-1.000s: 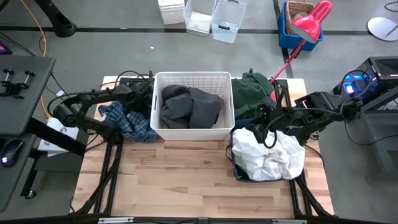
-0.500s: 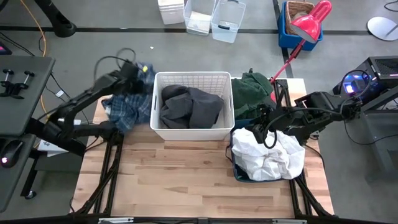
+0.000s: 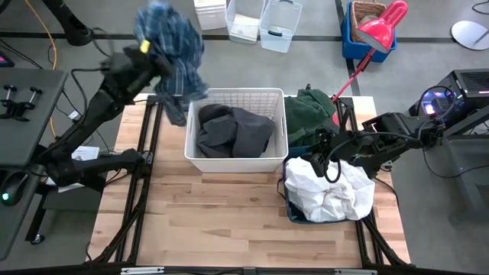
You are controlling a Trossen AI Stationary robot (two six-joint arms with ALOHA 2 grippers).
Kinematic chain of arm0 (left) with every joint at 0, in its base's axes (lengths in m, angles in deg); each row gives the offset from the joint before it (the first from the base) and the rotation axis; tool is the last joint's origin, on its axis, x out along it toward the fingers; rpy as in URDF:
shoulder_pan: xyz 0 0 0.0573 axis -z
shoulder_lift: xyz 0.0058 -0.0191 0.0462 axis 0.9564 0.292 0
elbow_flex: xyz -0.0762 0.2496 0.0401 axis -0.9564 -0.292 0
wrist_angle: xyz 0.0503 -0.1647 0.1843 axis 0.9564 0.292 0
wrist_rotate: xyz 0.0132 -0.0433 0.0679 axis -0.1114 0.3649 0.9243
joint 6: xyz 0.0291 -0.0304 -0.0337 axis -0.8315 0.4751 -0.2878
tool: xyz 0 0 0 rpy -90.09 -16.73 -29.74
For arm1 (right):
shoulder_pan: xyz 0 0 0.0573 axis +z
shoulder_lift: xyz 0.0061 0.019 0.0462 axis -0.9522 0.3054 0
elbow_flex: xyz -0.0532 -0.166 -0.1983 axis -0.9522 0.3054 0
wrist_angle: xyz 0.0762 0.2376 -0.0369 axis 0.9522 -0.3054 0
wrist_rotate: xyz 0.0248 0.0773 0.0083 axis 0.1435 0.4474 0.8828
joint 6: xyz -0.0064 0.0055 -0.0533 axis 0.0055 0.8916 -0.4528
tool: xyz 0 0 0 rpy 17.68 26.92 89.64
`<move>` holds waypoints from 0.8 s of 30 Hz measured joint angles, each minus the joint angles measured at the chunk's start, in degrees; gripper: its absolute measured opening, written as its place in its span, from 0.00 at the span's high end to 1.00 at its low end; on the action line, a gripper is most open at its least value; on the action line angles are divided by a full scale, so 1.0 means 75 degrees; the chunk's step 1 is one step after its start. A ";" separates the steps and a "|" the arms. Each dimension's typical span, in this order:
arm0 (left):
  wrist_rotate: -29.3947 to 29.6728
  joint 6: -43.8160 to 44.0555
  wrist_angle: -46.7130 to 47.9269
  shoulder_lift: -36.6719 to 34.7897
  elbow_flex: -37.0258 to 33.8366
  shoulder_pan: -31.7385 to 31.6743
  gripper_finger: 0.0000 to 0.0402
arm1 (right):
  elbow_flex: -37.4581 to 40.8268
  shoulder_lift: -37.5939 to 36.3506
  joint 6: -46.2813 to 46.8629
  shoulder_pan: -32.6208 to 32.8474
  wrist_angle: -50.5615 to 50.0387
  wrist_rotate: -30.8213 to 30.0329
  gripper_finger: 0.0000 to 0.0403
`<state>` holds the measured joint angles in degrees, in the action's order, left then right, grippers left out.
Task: Sort clothes
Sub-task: Put the blue shirt into the white bin
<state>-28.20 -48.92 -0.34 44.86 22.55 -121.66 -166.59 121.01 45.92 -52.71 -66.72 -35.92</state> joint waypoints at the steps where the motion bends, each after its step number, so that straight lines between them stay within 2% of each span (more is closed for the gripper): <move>1: -0.0008 -0.0009 -0.0533 -0.0002 0.0080 0.0226 0.92 | 0.0000 0.0000 -0.0007 0.0000 0.0002 0.0002 0.57; 8: -0.0347 -0.0545 -0.3739 0.0527 0.0643 0.2463 0.92 | 0.0000 0.0000 -0.0043 0.0000 0.0002 -0.0048 0.57; 13: -0.1290 -0.1378 -0.6155 0.1628 0.1600 0.3957 0.92 | 0.0000 0.0000 -0.0068 0.0000 0.0006 -0.0100 0.57; 16: -0.1643 -0.1637 -0.7237 0.2394 0.2833 0.4282 0.92 | 0.0000 0.0000 -0.0068 0.0000 0.0011 -0.0138 0.57; 18: -0.1831 -0.1745 -0.7484 0.2980 0.3930 0.4262 0.92 | 0.0000 0.0000 -0.0068 0.0000 0.0016 -0.0141 0.57; 24: -0.2317 -0.1502 -0.6548 0.5148 0.7776 0.3779 0.92 | 0.0000 0.0000 -0.0071 0.0000 0.0102 -0.0413 0.57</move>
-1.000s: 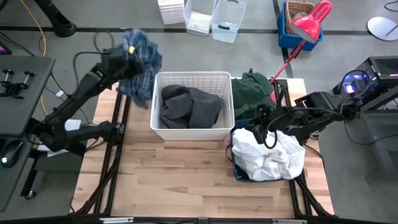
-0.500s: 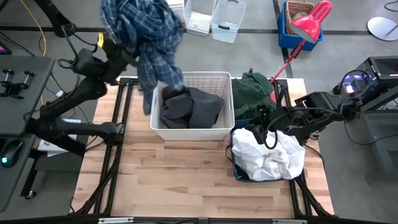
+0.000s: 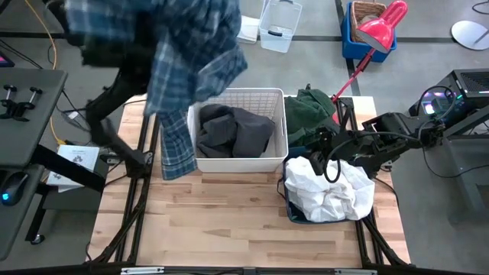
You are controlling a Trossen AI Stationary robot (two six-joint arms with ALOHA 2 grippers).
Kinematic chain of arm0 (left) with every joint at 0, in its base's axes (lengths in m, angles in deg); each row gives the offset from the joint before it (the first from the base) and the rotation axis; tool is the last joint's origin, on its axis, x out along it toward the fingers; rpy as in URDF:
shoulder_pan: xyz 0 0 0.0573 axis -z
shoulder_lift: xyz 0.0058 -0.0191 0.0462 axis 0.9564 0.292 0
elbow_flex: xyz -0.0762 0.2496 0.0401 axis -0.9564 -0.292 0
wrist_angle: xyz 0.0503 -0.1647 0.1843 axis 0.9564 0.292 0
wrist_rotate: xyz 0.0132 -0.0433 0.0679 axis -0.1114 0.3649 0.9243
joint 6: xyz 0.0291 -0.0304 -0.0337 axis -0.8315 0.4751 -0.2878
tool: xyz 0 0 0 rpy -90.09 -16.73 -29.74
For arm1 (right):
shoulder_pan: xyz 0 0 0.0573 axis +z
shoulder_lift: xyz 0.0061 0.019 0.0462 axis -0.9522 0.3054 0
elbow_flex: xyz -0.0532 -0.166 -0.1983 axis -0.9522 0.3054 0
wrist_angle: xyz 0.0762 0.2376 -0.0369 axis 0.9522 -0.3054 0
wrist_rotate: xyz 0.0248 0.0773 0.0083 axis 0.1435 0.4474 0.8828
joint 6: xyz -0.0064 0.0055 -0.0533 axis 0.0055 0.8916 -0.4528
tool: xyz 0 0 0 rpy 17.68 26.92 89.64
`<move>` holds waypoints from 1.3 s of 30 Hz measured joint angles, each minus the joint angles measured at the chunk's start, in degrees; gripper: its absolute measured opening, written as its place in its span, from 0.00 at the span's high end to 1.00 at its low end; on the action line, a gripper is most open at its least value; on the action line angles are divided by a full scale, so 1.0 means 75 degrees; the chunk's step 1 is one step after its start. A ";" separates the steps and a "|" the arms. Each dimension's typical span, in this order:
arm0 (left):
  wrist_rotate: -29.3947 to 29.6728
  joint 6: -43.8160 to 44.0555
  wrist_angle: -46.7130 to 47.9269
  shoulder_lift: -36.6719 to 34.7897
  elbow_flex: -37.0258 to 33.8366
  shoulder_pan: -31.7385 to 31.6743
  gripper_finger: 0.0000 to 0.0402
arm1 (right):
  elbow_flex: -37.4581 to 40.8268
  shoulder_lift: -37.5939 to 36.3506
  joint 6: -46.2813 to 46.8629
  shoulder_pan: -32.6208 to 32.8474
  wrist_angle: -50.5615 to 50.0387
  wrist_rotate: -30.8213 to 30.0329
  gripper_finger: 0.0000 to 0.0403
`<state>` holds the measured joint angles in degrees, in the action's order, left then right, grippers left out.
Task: Sort clothes
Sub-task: Put the blue shirt into the white bin
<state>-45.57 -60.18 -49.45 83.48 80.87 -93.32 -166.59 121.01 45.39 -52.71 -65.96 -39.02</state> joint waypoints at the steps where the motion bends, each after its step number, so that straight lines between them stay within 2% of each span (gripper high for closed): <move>1: 0.0003 0.0057 0.0262 0.0384 0.0632 -0.0070 0.92 | 0.0000 0.0000 -0.0009 0.0000 0.0000 -0.0034 0.57; 3: 0.0006 0.0255 0.0729 0.1112 0.1649 -0.0213 0.92 | 0.0000 0.0000 -0.0146 0.0000 0.0000 -0.0066 0.57; 6: 0.0276 0.0913 -0.0470 0.1252 0.0923 -0.0434 0.92 | -0.0003 0.0002 -0.0198 -0.0002 -0.0004 -0.0081 0.57; 9: 0.0372 0.1629 -0.0520 0.1394 0.0418 -0.0592 0.92 | -0.0003 0.0003 -0.0207 -0.0001 -0.0003 -0.0185 0.57; 18: 0.0289 0.1814 -0.0667 0.2490 0.0224 -0.0635 0.92 | -0.0003 0.0003 -0.0595 0.0003 0.0020 -0.0334 0.57; 20: 0.0573 0.1909 -0.1070 0.2796 0.0219 -0.0649 0.92 | -0.0003 0.0003 -0.0645 0.0003 0.0023 -0.0395 0.57; 23: 0.1246 0.2330 -0.2335 0.3278 0.0215 -0.0764 0.92 | -0.0003 0.0003 -0.0721 0.0003 0.0040 -0.0456 0.57; 25: 0.1374 0.2710 -0.3074 0.3522 0.0218 -0.0912 0.92 | -0.0003 0.0003 -0.0743 0.0003 0.0070 -0.0456 0.57; 27: 0.1025 0.3171 -0.3380 0.3662 0.0219 -0.1054 0.92 | -0.0003 0.0003 -0.0740 0.0003 0.0073 -0.0453 0.57; 30: -0.0150 0.3589 -0.2969 0.3730 0.0221 -0.1093 0.92 | -0.0003 0.0003 -0.0740 0.0003 0.0073 -0.0432 0.57; 33: -0.1736 0.3370 -0.1976 0.3710 0.0221 -0.0798 0.92 | -0.0003 0.0003 -0.0743 0.0003 0.0073 -0.0427 0.57; 35: -0.2462 0.2924 -0.0765 0.3639 0.0221 -0.0581 0.92 | -0.0003 0.0003 -0.0743 0.0003 0.0073 -0.0427 0.57; 39: -0.2472 0.1676 0.1662 0.3595 0.0227 -0.0214 0.92 | -0.0003 0.0003 -0.0799 0.0005 0.0070 -0.0422 0.57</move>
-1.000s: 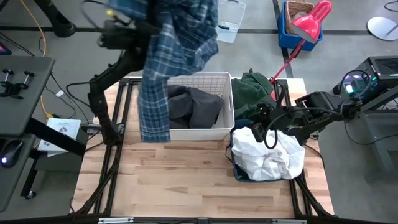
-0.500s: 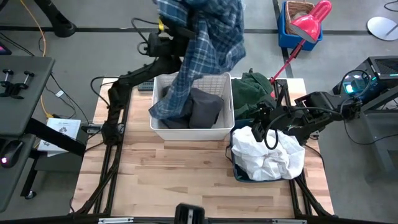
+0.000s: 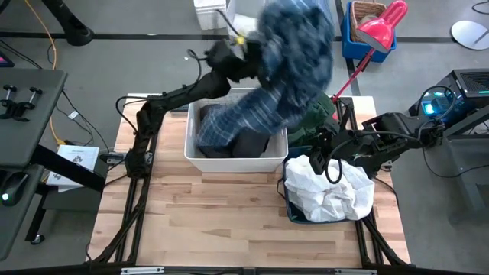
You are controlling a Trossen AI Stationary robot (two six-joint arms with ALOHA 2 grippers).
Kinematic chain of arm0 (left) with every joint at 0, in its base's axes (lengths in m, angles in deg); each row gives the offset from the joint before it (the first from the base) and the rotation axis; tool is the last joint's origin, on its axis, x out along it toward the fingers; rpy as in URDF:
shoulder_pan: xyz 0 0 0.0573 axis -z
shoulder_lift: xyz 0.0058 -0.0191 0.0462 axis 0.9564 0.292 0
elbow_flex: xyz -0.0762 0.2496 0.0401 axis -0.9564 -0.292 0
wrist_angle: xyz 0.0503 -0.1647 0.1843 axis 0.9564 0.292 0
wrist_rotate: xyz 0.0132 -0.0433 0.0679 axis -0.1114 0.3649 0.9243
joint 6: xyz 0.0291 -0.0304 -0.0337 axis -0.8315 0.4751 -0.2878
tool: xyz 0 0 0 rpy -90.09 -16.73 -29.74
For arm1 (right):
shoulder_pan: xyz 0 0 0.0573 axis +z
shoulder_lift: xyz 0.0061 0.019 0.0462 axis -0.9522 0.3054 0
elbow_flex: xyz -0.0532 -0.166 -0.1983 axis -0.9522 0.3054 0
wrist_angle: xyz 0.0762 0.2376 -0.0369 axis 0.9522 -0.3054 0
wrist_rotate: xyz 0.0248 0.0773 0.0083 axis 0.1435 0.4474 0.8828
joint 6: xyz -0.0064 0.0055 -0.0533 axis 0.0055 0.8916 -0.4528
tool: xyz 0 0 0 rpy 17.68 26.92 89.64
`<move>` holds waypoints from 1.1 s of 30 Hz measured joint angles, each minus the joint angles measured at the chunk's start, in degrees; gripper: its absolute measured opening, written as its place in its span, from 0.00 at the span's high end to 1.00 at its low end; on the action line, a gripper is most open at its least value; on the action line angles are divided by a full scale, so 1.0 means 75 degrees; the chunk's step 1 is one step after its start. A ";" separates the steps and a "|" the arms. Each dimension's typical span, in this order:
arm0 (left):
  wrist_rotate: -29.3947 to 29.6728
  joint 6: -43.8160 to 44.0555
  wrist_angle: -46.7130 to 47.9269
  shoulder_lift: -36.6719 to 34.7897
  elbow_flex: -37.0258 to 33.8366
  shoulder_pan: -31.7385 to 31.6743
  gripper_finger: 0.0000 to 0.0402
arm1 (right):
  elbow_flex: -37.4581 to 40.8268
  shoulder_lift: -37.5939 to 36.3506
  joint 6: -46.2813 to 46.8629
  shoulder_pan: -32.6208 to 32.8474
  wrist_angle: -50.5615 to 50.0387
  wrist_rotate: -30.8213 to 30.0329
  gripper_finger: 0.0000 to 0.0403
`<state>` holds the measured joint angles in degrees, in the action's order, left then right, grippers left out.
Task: Sort clothes
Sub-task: Put the blue shirt into the white bin
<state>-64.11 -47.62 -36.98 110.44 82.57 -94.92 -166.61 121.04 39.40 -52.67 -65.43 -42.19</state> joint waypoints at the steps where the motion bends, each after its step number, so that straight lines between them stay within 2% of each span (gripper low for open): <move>1: 0.0026 -0.0217 0.0445 0.0009 -0.0003 0.0056 0.92 | 0.0000 0.0000 0.0001 0.0001 0.0000 0.0001 0.57; 6: 0.0087 -0.1323 0.3190 -0.0269 -0.0009 0.0096 0.92 | 0.0000 0.0000 0.0001 0.0001 0.0000 0.0003 0.57; 10: 0.0552 -0.2451 0.5206 -0.0716 -0.0006 0.0086 0.92 | 0.0000 0.0000 -0.0008 0.0001 -0.0003 -0.0044 0.57; 17: 0.1330 -0.3829 0.7915 -0.2122 0.0001 0.0095 0.92 | 0.0000 0.0000 -0.0200 0.0001 -0.0003 -0.0252 0.57; 22: 0.2397 -0.4130 1.0285 -0.3109 0.0015 0.0287 0.92 | 0.0000 0.0000 -0.0209 0.0001 -0.0003 -0.0461 0.57; 26: 0.2946 -0.3884 1.1758 -0.3217 -0.0045 0.0672 0.92 | 0.0000 0.0000 -0.0228 0.0001 0.0002 -0.0657 0.57; 29: 0.2979 -0.3342 1.1890 -0.3225 -0.0979 0.0899 0.92 | 0.0000 0.0000 -0.0221 0.0001 0.0053 -0.0705 0.57; 33: 0.3043 -0.2506 1.1648 -0.3492 -0.3290 0.1143 0.92 | 0.0000 0.0000 -0.0035 0.0001 0.0165 -0.0710 0.57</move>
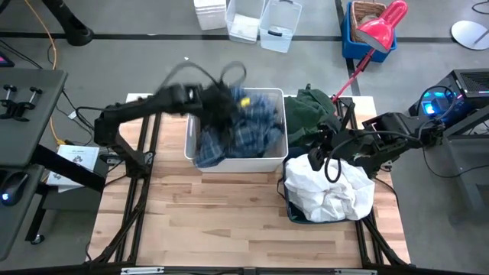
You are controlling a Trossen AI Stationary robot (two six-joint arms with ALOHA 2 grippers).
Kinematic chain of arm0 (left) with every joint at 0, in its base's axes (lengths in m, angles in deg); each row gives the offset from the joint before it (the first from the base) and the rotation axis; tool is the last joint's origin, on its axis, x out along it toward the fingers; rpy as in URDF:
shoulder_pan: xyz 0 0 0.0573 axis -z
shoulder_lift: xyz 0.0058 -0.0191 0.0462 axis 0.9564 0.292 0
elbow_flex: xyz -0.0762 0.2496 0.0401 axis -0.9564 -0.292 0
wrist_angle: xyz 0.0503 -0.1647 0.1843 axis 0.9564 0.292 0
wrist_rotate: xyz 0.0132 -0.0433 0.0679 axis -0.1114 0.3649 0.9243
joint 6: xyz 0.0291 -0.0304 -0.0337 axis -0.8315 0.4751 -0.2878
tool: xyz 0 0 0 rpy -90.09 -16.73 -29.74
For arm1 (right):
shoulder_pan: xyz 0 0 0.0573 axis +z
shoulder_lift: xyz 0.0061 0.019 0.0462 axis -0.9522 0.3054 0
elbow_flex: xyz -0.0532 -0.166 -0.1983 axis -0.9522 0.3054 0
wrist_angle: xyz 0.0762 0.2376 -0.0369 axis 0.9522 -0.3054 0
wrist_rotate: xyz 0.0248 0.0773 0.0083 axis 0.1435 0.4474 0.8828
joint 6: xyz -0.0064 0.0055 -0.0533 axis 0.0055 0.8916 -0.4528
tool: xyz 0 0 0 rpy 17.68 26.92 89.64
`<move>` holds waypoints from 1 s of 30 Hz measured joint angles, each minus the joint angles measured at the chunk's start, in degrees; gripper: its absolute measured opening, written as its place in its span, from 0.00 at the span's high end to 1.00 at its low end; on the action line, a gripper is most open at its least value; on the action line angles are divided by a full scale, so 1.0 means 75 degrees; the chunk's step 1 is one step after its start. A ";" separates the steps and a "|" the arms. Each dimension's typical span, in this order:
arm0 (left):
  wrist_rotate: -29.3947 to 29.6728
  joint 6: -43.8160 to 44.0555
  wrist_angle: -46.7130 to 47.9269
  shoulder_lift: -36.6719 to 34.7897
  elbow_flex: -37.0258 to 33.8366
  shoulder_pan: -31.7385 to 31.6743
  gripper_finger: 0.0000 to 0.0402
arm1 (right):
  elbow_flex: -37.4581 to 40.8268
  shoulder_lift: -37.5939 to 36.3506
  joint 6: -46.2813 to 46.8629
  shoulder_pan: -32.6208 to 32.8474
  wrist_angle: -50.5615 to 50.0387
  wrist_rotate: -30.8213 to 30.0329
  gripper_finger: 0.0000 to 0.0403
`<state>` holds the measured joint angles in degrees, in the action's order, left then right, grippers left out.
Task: Sort clothes
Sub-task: Put the blue shirt into the white bin
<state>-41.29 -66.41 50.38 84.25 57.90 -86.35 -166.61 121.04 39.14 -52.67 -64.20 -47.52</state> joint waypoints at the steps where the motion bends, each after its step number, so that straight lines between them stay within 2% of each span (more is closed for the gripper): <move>1: 0.0067 0.0245 -0.0354 -0.0128 -0.0657 0.0028 0.92 | 0.0000 0.0000 0.0012 0.0000 0.0026 -0.0043 0.57; 4: 0.0047 0.1215 -0.1825 -0.0435 -0.2416 -0.0133 0.92 | 0.0000 -0.0001 0.0014 0.0000 0.0179 -0.0294 0.57; 7: 0.0103 0.2019 -0.2847 -0.0394 -0.3545 -0.0522 0.92 | 0.0000 0.0000 0.0017 0.0000 0.0339 -0.0332 0.57; 11: 0.0072 0.2541 -0.2803 0.0172 -0.4060 -0.0940 0.92 | 0.0000 0.0000 -0.0020 0.0000 0.0577 -0.0332 0.57; 16: 0.0018 0.2458 -0.2026 0.1257 -0.4050 -0.1126 0.91 | 0.0000 0.0009 0.0046 0.0000 0.0663 -0.0332 0.57; 20: -0.0070 0.2267 -0.1710 0.1603 -0.4046 -0.1072 0.71 | 0.0000 0.0036 0.0395 -0.0003 0.0592 -0.0308 0.57; 24: -0.0369 0.2009 -0.1491 0.1413 -0.4087 -0.1121 0.50 | 0.0000 0.0202 0.0990 -0.0097 0.0133 -0.0309 0.57; 27: -0.0708 0.1839 -0.1211 0.0961 -0.4138 -0.1279 0.40 | 0.0000 0.0530 0.1396 -0.0447 -0.0530 -0.0264 0.57; 30: -0.0669 0.1726 -0.0724 0.0284 -0.4147 -0.1430 0.35 | 0.0000 0.0960 0.1588 -0.1056 -0.1419 -0.0187 0.57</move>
<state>-46.31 -53.46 44.95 86.37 26.80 -97.08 -166.61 128.24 51.05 -60.59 -74.84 -48.92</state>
